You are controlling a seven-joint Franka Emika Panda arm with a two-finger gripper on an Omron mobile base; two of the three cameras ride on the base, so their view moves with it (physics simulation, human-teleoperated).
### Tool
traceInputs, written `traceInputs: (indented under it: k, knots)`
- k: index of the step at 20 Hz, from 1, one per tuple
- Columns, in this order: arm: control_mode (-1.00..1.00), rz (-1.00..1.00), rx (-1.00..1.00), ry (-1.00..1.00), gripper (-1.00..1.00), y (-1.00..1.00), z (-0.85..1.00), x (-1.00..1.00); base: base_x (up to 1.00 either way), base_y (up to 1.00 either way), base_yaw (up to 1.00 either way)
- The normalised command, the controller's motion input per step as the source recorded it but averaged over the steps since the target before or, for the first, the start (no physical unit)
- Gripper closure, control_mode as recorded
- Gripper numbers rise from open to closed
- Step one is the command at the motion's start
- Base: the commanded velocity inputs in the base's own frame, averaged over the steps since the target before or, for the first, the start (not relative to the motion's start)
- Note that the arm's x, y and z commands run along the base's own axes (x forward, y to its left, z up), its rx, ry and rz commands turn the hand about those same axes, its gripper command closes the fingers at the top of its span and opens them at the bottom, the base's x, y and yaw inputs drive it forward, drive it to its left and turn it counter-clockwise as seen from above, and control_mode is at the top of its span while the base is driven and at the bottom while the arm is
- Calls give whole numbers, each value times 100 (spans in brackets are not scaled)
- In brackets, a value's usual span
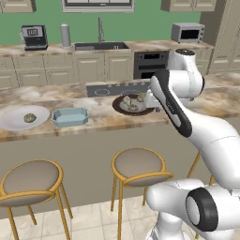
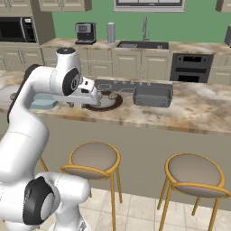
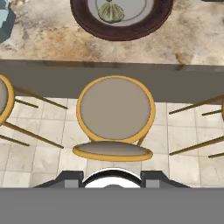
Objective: Place two dumplings into each of the tupperware containers and then place the containers in the fridge.
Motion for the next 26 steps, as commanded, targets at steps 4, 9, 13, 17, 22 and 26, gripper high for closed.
traceInputs:
  k: [4,9,13,17,22,26]
  knots:
    - [-100,-1,0,11,-100,0,-10,75,0,0,0]
    - [-100,0,0,16,-100,0,-14,100,0,0,0]
    - [-100,0,0,11,-100,11,-3,100,0,0,0]
    - [-100,0,0,15,-100,18,-25,100,0,0,0]
    - [-100,0,0,15,-100,14,-20,78,0,0,0]
    - [-100,0,0,1,-100,0,-2,8,0,0,0]
